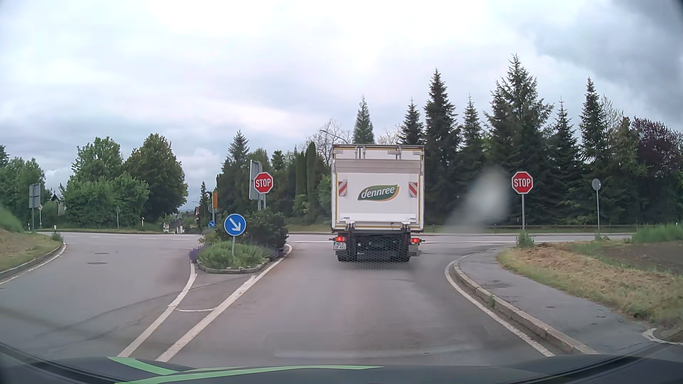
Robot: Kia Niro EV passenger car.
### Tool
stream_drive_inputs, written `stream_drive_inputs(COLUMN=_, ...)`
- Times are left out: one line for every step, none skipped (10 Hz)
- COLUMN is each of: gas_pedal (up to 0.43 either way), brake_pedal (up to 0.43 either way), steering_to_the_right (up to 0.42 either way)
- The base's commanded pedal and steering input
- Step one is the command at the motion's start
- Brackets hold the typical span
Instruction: Follow the waypoints while adhering to traffic rules and regulations
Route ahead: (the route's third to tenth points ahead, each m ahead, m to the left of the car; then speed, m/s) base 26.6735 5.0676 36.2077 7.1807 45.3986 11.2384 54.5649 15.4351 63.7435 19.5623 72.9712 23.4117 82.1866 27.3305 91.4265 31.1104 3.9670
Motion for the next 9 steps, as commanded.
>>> stream_drive_inputs(gas_pedal=0.000, brake_pedal=0.104, steering_to_the_right=-0.001)
stream_drive_inputs(gas_pedal=0.000, brake_pedal=0.128, steering_to_the_right=-0.001)
stream_drive_inputs(gas_pedal=0.000, brake_pedal=0.140, steering_to_the_right=-0.001)
stream_drive_inputs(gas_pedal=0.000, brake_pedal=0.152, steering_to_the_right=-0.001)
stream_drive_inputs(gas_pedal=0.000, brake_pedal=0.159, steering_to_the_right=-0.001)
stream_drive_inputs(gas_pedal=0.000, brake_pedal=0.171, steering_to_the_right=-0.001)
stream_drive_inputs(gas_pedal=0.000, brake_pedal=0.183, steering_to_the_right=-0.001)
stream_drive_inputs(gas_pedal=0.000, brake_pedal=0.195, steering_to_the_right=-0.001)
stream_drive_inputs(gas_pedal=0.000, brake_pedal=0.201, steering_to_the_right=-0.001)
